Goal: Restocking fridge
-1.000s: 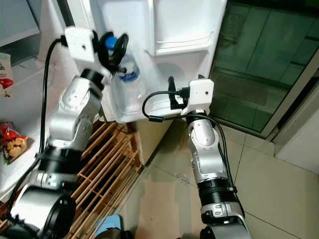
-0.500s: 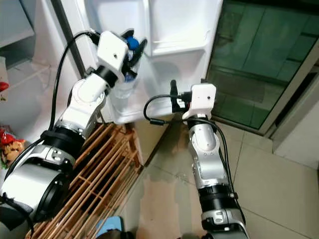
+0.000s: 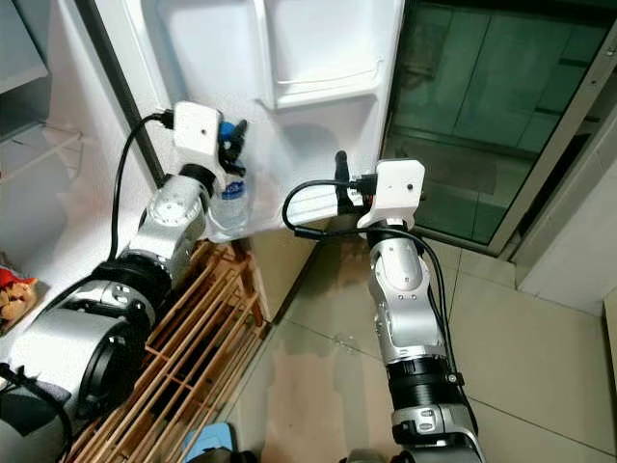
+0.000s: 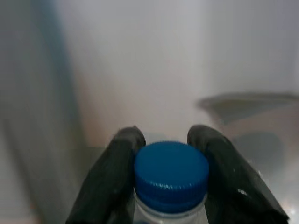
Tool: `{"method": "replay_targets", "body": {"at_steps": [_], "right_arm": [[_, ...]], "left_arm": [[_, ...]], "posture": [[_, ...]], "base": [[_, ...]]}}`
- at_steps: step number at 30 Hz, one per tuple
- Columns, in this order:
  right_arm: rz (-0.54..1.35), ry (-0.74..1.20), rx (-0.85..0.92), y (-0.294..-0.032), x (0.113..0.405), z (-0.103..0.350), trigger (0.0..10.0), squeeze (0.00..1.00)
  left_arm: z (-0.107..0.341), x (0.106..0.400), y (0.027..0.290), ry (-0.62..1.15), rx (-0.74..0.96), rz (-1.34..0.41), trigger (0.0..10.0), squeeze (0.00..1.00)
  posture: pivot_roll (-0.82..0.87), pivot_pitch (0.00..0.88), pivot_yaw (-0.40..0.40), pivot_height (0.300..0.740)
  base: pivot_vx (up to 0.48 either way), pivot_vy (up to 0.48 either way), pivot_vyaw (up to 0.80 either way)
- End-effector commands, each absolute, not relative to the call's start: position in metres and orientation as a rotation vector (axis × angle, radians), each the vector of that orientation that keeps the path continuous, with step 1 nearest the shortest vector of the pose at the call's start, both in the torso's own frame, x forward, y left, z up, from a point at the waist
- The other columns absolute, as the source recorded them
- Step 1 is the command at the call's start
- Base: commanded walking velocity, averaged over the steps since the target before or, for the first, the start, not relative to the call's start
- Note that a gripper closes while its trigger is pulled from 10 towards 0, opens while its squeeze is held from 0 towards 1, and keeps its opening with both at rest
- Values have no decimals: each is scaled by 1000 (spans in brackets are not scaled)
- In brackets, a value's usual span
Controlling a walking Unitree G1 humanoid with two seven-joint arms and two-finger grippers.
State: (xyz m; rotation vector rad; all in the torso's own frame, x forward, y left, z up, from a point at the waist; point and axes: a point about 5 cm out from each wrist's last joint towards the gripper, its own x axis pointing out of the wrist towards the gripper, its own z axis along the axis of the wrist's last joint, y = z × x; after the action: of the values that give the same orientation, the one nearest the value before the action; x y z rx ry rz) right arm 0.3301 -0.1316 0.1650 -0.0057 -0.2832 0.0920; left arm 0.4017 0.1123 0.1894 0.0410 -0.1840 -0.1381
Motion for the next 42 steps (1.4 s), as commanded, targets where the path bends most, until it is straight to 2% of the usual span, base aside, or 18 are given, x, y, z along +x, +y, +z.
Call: {"method": "replay_targets", "body": {"at_steps": [1,4,5,10,11,15,16,17,19,22,24,26,28,29,32,33,37,42], "right_arm": [[93,-287,-10,-131,330,167,10000,0],[98,-290,-12,-131,330,168,10000,0],[102,-294,-13,-130,330,169,10000,0],[107,-300,-16,-130,330,171,10000,0],[105,-301,-17,-130,329,171,10000,0],[101,-303,-18,-131,328,171,10000,0],[97,-303,-21,-133,326,170,10000,0],[97,-303,-21,-133,326,170,10000,0],[95,-302,-26,-135,324,170,10000,0],[99,-297,-28,-137,323,168,10000,0],[115,-287,-29,-135,323,166,10000,0],[144,-280,-28,-129,325,166,10000,0],[144,-280,-28,-129,325,166,10000,0],[152,-280,-28,-127,326,167,10000,0],[154,-279,-27,-127,326,166,10000,0],[157,-275,-28,-127,327,166,10000,0],[163,-273,-27,-127,328,166,10000,0],[170,-275,-26,-125,328,166,10000,0]], "left_arm": [[169,400,121,-80,33,-86,10000,0],[169,400,125,-77,19,-83,10000,0],[171,401,126,-76,-13,-96,10000,1000],[189,407,128,-115,-70,-123,10000,1000],[220,412,139,-214,-72,-114,10000,1000],[237,412,149,-284,-49,-106,10000,1000],[248,409,166,-336,-18,-101,10000,1000],[248,409,166,-336,-18,-101,10000,1000],[250,397,180,-365,17,-128,10000,1000],[244,384,184,-352,38,-168,10000,1000],[232,370,181,-317,32,-225,10000,1000],[219,346,164,-292,-15,-359,10000,1000],[219,346,164,-292,-15,-359,10000,1000],[209,324,156,-293,-28,-433,10000,804],[205,317,155,-290,-27,-449,10000,804],[203,305,159,-287,-88,-428,10000,0],[206,298,159,-296,-122,-431,10000,0],[210,290,142,-282,-111,-512,10000,0]], "posture": [[-243,0,86,732],[-241,0,83,732],[-241,0,82,732],[-242,0,83,732],[-246,0,86,732],[-242,0,86,732],[-237,0,87,732],[-237,0,87,732],[-224,0,80,732],[-207,0,68,732],[-182,0,53,732],[-169,0,46,732],[-169,0,46,732],[-163,0,44,732],[-157,0,42,732],[-151,0,39,732],[-147,0,36,732],[-156,0,43,732]], "base": [[0,0,0],[0,0,0],[0,0,0],[0,0,0],[0,0,0],[0,0,0],[0,0,0],[0,0,0],[0,0,0],[0,0,0],[0,0,0],[0,0,0],[0,0,0],[0,0,0],[0,0,0],[0,-480,0],[-135,-439,0],[-406,-113,0]]}}
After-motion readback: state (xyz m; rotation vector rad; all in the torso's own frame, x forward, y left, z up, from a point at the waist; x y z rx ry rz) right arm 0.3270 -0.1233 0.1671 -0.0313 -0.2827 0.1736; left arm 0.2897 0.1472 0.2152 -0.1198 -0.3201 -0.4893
